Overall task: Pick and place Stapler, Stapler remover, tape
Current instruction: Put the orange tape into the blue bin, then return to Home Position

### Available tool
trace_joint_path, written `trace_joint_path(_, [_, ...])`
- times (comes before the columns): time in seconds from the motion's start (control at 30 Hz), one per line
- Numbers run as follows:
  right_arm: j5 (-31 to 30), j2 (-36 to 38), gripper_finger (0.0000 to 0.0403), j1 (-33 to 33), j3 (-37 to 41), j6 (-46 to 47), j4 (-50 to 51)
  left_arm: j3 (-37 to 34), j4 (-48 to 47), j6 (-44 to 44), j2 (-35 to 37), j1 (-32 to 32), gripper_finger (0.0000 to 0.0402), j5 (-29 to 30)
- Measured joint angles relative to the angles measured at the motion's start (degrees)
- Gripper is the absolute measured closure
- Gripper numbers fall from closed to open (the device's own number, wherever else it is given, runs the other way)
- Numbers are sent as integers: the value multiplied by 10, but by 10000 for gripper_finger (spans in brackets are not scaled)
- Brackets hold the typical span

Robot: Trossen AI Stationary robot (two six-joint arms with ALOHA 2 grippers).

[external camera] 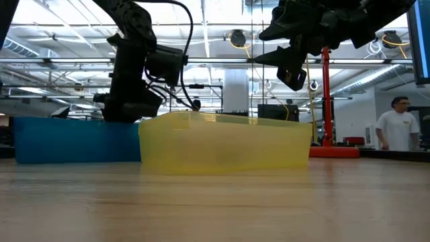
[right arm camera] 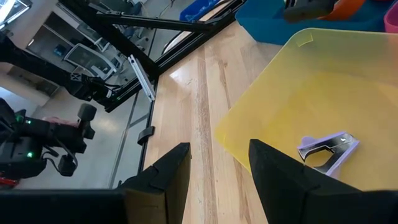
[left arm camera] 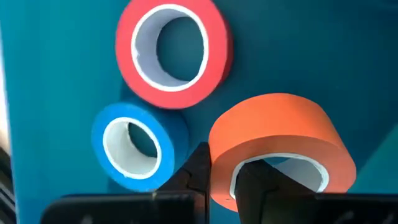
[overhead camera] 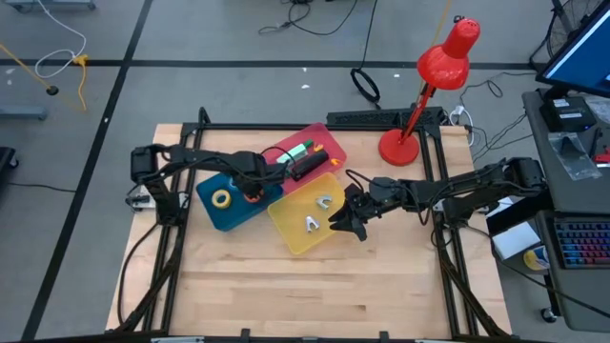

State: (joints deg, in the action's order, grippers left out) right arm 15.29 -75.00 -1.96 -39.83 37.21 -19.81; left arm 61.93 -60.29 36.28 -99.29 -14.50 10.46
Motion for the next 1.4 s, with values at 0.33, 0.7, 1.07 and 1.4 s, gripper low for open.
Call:
trace_joint_path(0.33, [0,0,245,0,0,0,0,0,3,-6,-8,0,286,-6])
trace_joint_path(0.7, [-1,0,245,0,0,-2,0,1,-5,-20,28,0,186,-65])
trace_joint_path(1.07, [0,0,245,0,0,-4,0,2,38,65,264,97,177,74])
trace_joint_path(1.4, [-2,0,245,1,0,-1,-3,2,51,70,456,257,176,229])
